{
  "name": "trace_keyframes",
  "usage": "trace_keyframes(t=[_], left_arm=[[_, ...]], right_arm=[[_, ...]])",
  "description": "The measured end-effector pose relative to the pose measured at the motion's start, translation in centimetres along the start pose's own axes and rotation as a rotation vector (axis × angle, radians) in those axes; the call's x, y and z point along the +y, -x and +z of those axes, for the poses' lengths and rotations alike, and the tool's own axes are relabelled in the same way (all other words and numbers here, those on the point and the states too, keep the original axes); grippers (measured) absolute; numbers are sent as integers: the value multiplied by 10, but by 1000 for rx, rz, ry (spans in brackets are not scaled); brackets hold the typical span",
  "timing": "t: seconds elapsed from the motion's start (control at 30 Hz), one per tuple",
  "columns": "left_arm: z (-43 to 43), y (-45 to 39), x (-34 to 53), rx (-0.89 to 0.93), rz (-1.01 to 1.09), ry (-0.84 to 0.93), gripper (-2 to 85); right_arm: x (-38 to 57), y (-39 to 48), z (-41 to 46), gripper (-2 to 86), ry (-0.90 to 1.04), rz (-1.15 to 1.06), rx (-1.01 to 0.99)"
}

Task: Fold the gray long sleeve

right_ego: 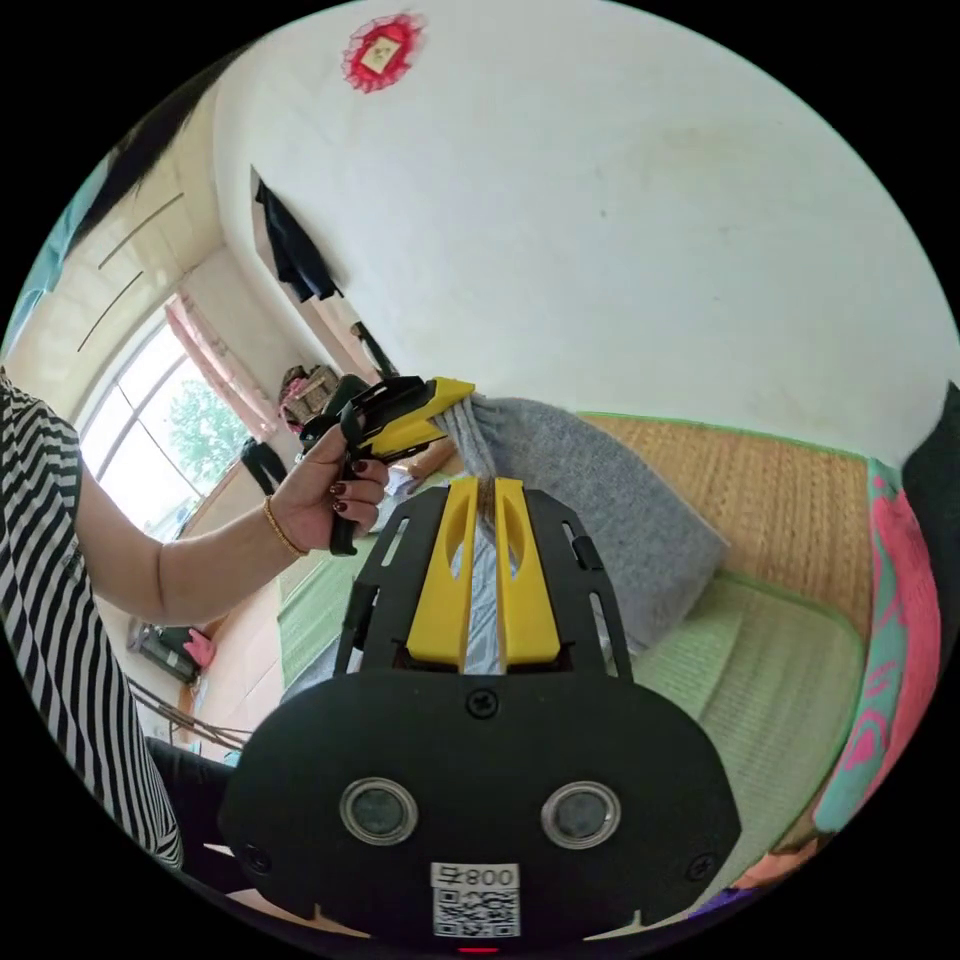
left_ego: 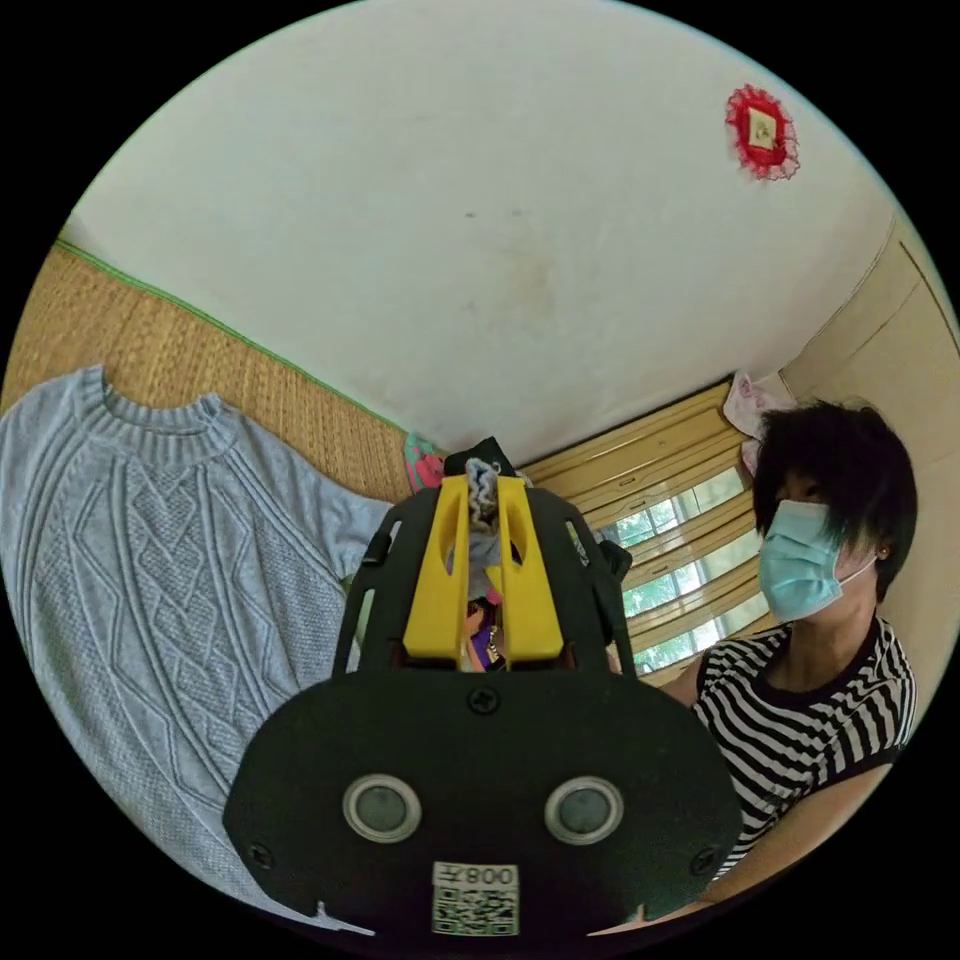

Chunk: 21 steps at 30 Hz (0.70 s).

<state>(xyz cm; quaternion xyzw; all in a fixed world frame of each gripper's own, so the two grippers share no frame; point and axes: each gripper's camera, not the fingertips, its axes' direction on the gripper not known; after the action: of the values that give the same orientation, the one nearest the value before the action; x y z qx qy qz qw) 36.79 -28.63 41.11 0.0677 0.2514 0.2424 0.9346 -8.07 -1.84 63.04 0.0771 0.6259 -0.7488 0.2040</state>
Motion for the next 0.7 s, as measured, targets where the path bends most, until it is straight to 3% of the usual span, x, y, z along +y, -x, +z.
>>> trace_keyframes(t=[0.3,0.5,0.7], left_arm=[[-122,26,27,-220,-141,-140,50],[-169,55,40,-228,-227,-176,50],[-198,53,29,-231,-160,-149,54]], right_arm=[[-44,63,128,29,202,-131,-146],[-57,76,203,30,320,-107,-194],[-81,92,235,32,326,-114,-208]])
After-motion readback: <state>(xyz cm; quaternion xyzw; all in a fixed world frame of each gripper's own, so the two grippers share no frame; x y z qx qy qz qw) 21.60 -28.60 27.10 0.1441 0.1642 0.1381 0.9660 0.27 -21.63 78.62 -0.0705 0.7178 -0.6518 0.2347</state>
